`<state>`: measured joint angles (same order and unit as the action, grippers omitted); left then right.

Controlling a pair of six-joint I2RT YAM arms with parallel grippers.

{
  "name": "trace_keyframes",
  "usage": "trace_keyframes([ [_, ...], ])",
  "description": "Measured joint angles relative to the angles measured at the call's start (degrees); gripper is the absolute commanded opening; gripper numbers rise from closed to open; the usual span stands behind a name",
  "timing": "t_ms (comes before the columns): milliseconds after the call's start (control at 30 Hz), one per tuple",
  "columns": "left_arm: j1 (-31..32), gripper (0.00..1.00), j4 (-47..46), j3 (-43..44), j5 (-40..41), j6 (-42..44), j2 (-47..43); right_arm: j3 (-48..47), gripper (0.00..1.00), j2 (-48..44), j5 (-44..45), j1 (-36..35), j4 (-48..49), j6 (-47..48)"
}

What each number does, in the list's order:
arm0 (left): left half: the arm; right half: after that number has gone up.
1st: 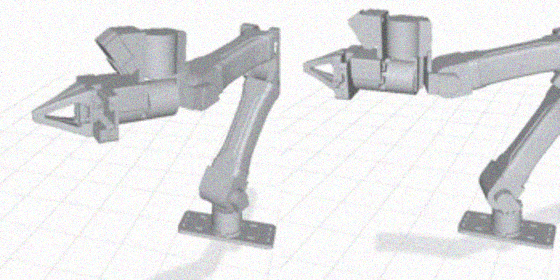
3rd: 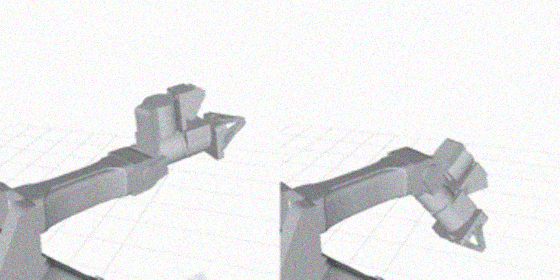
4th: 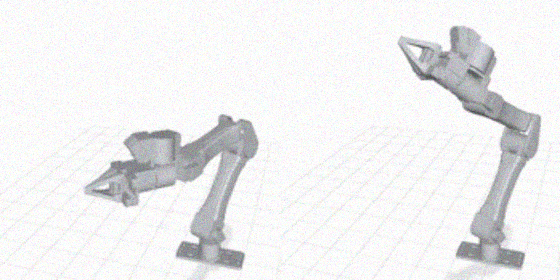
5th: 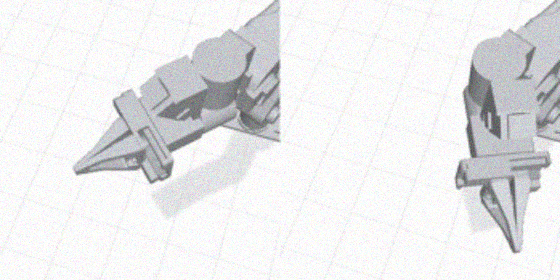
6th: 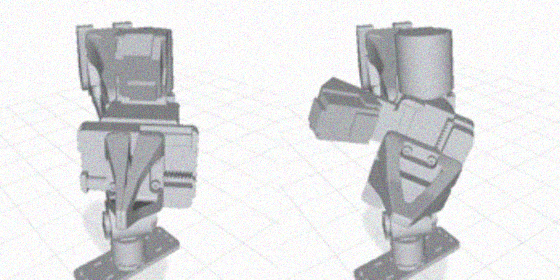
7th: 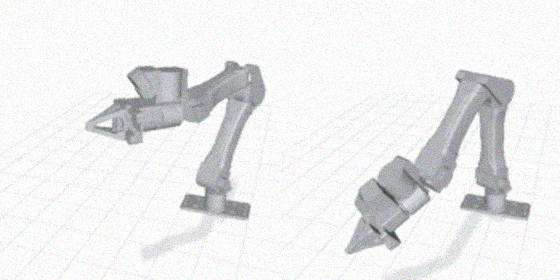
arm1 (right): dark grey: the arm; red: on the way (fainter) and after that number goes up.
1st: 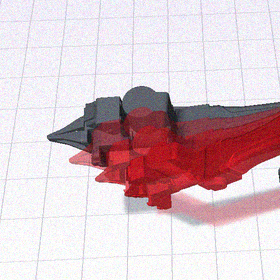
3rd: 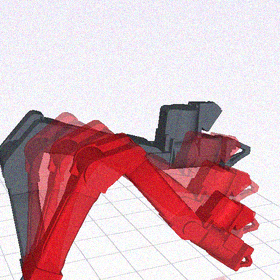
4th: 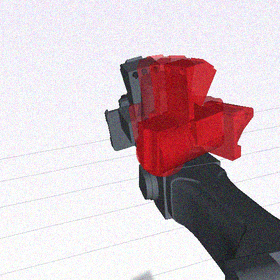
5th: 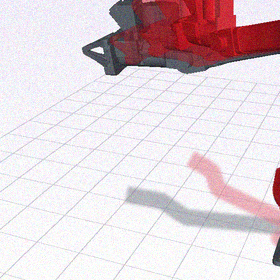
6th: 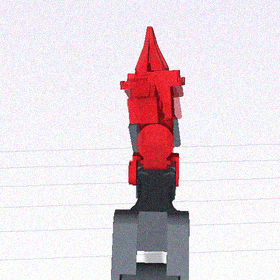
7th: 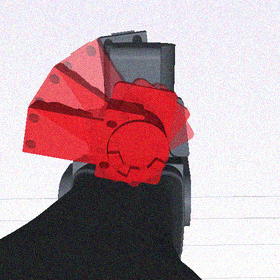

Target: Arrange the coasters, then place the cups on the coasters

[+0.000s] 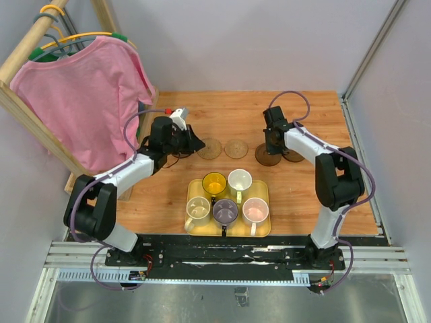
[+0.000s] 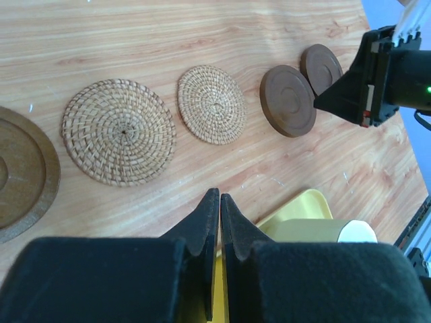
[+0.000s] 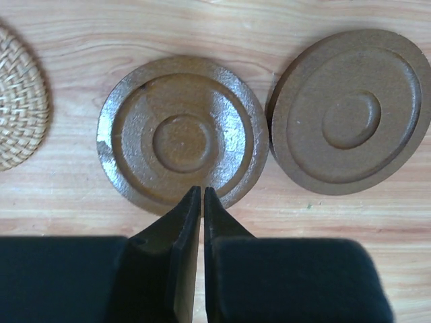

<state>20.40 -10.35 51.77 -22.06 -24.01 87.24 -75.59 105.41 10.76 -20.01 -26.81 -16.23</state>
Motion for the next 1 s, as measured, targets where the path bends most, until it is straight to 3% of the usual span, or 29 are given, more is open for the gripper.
trace_keyframes([
  [300,0.00,0.08,1.68,-3.85,3.37,-0.04,-5.31,-0.55,0.05,4.87,-3.17,0.79,2.27,0.09],
  [1000,0.00,0.08,3.04,-5.97,5.75,-0.26,-5.55,-8.28,0.04,11.67,-7.85,0.81,4.00,0.22],
])
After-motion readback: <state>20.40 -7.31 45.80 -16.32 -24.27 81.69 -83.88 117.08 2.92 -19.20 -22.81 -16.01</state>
